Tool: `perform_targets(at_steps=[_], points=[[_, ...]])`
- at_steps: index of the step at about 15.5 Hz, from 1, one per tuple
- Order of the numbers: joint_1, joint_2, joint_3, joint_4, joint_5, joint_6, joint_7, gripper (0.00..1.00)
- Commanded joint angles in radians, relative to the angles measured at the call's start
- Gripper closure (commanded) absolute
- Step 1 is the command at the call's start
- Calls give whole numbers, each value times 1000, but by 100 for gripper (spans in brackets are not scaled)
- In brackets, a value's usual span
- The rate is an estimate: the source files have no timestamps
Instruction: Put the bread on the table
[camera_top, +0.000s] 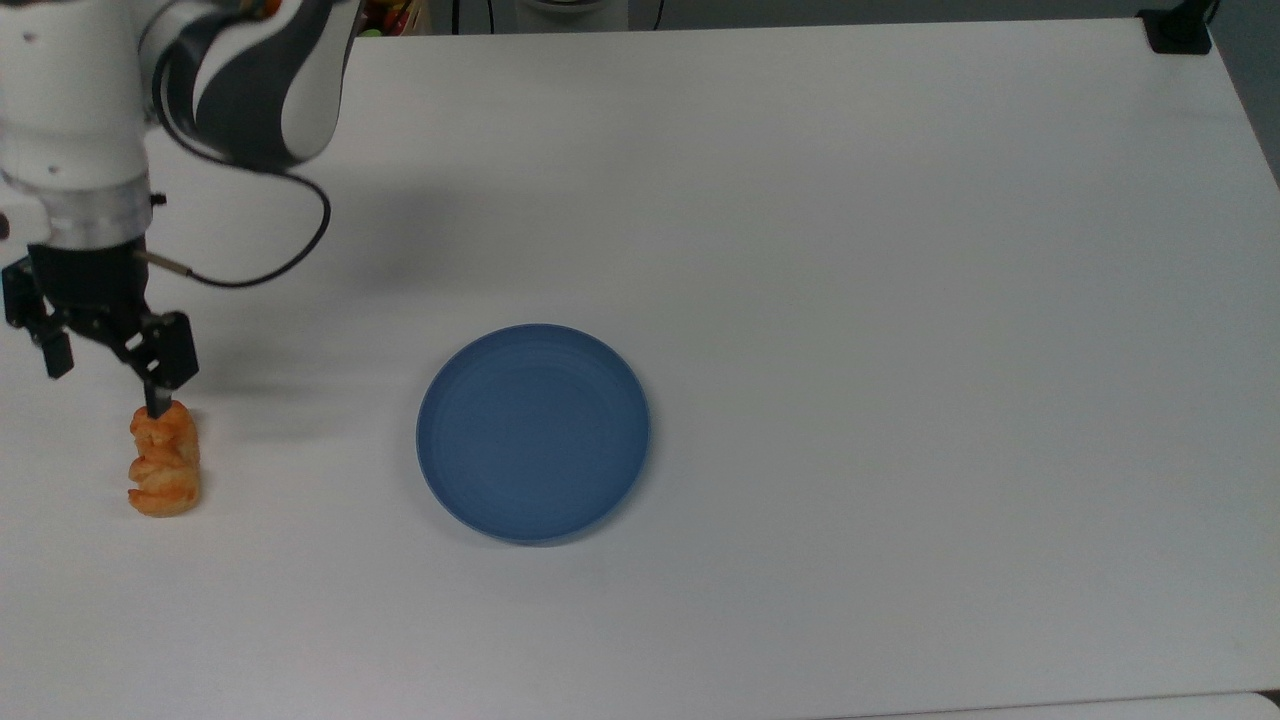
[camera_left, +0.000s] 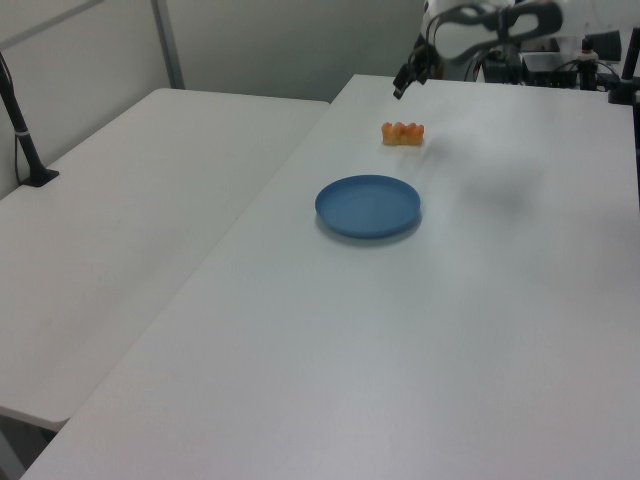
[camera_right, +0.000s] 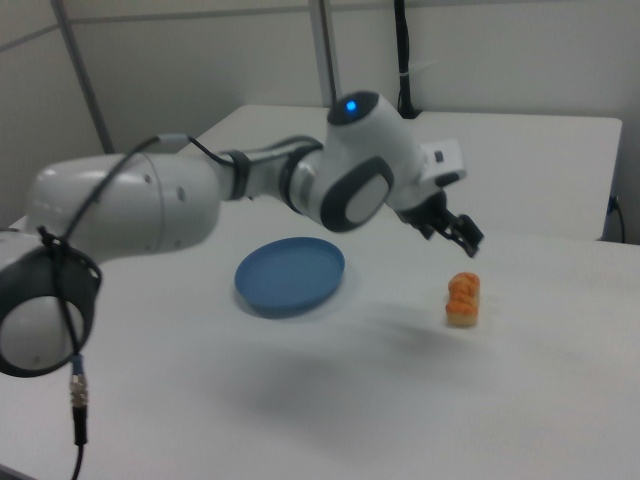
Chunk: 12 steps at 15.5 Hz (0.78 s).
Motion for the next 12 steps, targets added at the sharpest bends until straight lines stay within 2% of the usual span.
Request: perform_targets(at_steps=[1, 4, 6, 9, 12], points=[[6, -273, 76, -184, -80, -226, 94, 0], [11, -397, 115, -210, -94, -441, 119, 0], [14, -480, 141, -262, -95, -538, 119, 0], [55, -575, 161, -351, -127, -585, 161, 0], [80, -609, 161, -391, -153, -627, 189, 0]])
